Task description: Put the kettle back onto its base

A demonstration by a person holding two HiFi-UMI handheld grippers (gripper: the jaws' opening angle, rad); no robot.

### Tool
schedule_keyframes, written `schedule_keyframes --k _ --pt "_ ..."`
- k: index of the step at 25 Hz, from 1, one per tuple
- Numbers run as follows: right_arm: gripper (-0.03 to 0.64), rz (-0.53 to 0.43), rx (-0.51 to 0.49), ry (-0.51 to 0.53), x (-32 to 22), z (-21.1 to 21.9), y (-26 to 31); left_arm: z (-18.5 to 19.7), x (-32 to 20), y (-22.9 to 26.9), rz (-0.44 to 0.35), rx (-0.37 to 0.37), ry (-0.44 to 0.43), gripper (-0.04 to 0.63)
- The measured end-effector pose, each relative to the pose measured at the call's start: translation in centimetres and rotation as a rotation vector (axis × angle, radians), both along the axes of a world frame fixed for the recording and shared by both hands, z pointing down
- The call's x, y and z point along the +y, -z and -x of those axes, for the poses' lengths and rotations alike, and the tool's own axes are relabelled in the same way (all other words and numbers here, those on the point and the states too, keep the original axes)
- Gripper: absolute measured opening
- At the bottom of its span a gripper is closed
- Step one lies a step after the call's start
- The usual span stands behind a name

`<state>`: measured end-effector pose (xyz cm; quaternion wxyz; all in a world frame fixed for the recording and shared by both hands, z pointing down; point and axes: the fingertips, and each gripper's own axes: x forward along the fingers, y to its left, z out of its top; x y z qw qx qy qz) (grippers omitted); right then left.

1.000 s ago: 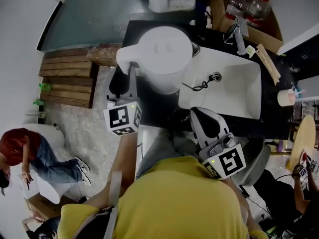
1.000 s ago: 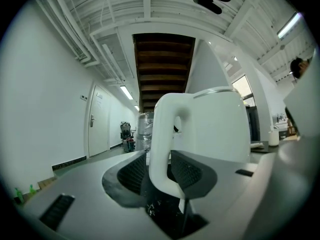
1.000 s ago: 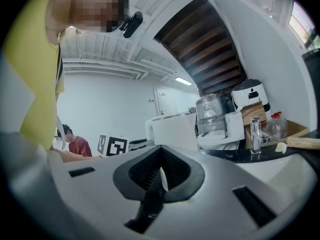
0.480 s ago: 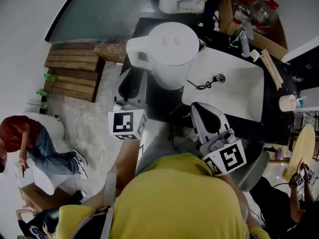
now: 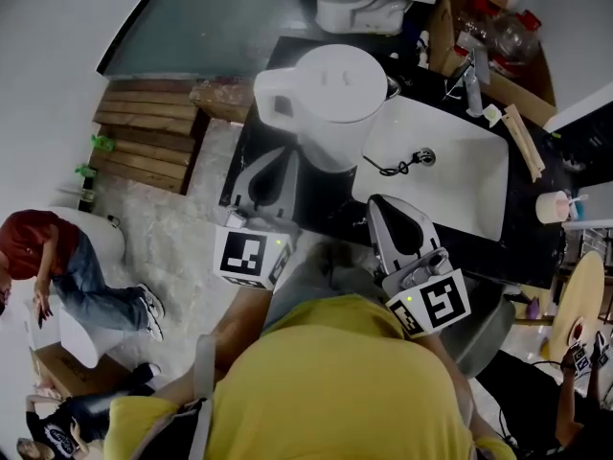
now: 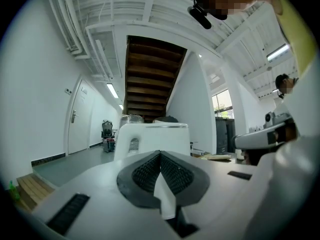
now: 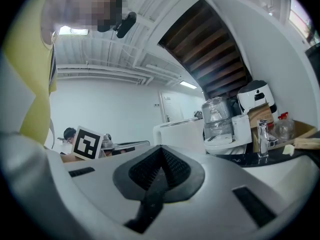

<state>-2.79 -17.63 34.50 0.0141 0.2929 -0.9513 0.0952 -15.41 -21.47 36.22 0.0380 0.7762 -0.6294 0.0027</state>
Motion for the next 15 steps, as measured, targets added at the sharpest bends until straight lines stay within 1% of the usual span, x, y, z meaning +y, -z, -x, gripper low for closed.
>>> schedule_keyframes --k 4,15 --pt "0.008 -0.006 -0.004 -0.005 -0.2 -0.1 0.2 -1.9 0.8 0.9 -0.013 0.005 -0.054 0.010" --pt "0.008 -0.023 -0.017 -0.008 0.1 -0.6 1.0 -5.6 3.1 2.9 -0.005 0.016 -0.172 0.011"
